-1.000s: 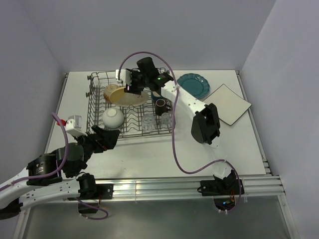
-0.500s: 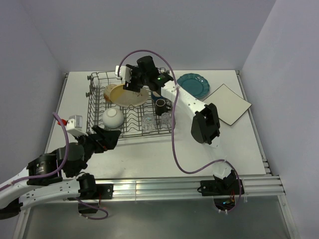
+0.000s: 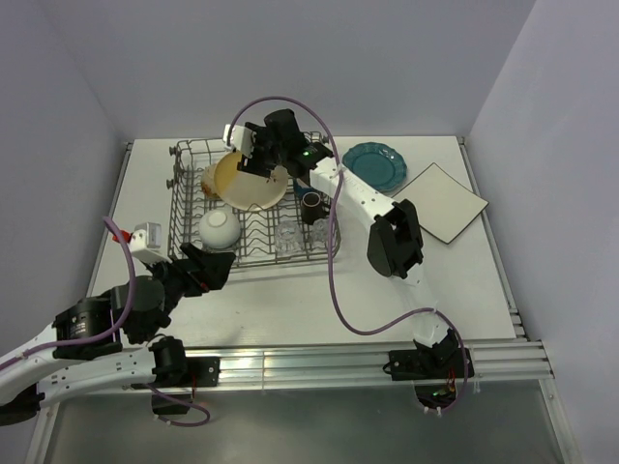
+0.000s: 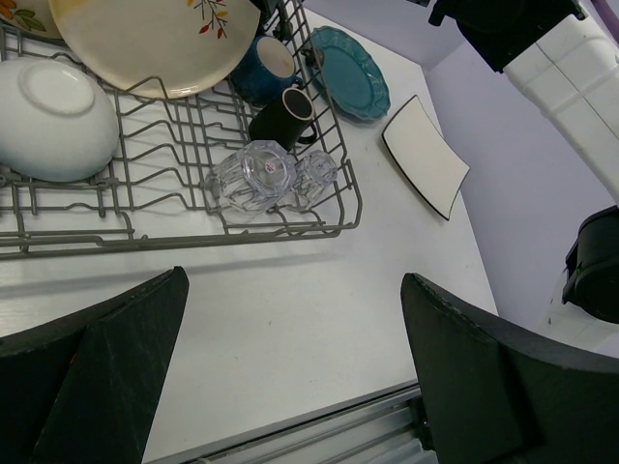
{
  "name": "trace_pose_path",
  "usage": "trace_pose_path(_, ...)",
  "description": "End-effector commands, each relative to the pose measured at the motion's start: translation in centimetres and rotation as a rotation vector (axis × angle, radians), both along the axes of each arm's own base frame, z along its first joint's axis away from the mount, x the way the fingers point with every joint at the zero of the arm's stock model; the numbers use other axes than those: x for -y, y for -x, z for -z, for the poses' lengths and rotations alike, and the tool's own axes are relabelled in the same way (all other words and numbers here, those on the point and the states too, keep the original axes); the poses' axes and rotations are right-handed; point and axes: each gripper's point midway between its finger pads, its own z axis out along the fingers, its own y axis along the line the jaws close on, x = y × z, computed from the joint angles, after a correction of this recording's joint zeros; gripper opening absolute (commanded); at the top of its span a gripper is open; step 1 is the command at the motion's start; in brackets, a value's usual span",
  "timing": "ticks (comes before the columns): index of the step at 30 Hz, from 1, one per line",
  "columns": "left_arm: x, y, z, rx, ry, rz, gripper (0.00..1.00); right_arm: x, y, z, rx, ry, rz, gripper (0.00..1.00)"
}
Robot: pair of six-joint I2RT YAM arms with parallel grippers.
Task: Load the mixed dishes into the dish rack
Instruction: Insert the plate into the dish rack
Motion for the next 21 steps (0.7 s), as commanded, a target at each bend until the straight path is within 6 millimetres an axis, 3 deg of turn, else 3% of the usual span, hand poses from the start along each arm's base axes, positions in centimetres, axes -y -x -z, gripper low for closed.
trace_pose_path(1, 0.2, 0.0, -1.7, 0.014, 0.045, 0.004, 0.99, -0.3, -1.0, -3.0, 0.060, -0.067, 0.024, 0.74)
trace_pose_path(7, 0.2, 0.0, -1.8, 0.016, 0.046, 0.006, 0.99, 0.0, -0.9, -3.6, 0.056, -0.077, 0.026, 0.74)
trace_pose_path(14, 0.1, 0.0, -1.7, 0.018, 0.052, 0.001, 0.99, 1.2, 0.4, -6.3, -0.001, -0.150, 0.044, 0.73)
trace_pose_path(17, -0.1, -0.1, -1.4, 0.021, 0.064, -0.007, 0.99, 3.4, 1.4, -9.5, -0.047, -0.217, 0.078, 0.73)
trace_pose_path(19, -0.5, -0.1, -1.5, 0.028, 0.082, -0.020, 0.99, 4.9, 1.9, -10.2, -0.088, -0.240, 0.108, 0.75)
trace_pose_path(20, -0.6, -0.1, -1.4, 0.030, 0.093, -0.024, 0.99, 6.7, 2.1, -12.2, -0.106, -0.292, 0.146, 0.76)
trace_pose_path(21, -0.7, -0.2, -1.3, 0.030, 0.099, -0.032, 0.99, 7.9, 2.3, -11.7, -0.147, -0.302, 0.176, 0.81)
